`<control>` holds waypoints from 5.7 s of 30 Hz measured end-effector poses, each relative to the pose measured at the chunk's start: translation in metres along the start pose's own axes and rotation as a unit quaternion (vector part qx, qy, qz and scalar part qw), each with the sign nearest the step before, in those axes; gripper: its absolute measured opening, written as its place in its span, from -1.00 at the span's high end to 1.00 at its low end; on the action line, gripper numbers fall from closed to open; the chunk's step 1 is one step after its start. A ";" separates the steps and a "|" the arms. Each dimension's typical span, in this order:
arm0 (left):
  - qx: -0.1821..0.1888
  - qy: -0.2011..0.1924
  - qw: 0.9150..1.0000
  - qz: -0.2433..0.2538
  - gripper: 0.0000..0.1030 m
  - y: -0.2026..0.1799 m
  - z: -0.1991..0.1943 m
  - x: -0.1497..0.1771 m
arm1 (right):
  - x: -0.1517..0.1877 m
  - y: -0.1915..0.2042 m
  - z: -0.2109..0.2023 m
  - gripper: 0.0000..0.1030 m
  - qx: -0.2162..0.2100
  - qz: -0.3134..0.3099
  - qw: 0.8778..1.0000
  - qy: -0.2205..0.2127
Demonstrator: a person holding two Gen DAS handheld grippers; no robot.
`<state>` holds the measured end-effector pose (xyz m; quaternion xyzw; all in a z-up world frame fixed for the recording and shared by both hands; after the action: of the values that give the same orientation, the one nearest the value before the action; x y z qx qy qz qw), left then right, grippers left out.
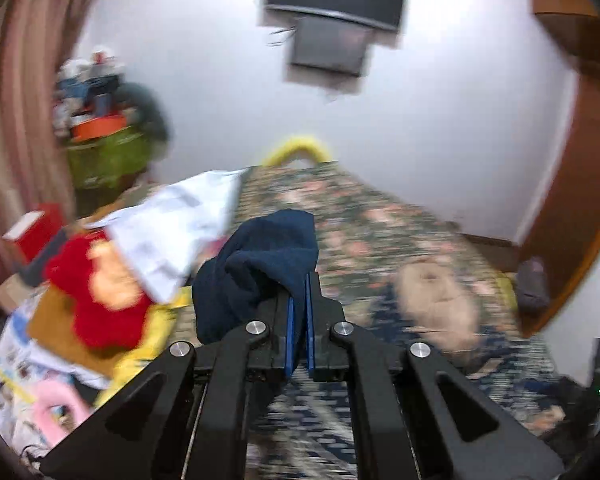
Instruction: Fold large clothes
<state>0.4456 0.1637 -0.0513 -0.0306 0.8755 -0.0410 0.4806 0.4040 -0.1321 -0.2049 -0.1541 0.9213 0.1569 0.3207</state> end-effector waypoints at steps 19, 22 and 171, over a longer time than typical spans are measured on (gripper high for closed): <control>0.197 0.244 0.943 0.109 0.93 -0.247 0.076 0.193 | 0.043 -0.104 -0.096 -1.00 0.045 0.065 0.996 -0.030; 0.203 0.283 0.928 0.134 0.92 -0.257 0.074 0.228 | 0.052 -0.107 -0.092 -1.00 0.045 0.067 0.997 -0.019; 0.037 0.277 0.950 0.140 -0.68 -0.215 0.171 0.233 | 0.123 -0.397 -0.069 0.70 0.050 0.470 0.880 -0.052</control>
<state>0.4681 -0.0794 -0.3164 0.1229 0.9675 -0.0122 0.2208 0.4273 -0.5399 -0.3081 0.3220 0.8739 0.2509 0.2641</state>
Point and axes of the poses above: each gripper's, at about its wrist camera, not at the fingertips, and z roughly the way its jaws point, y to its left, x to its underside, the point moved 10 cm from there along z, roughly the way its jaws point, and after that the axes turned 5 degrees about z, right-handed, at the moved point
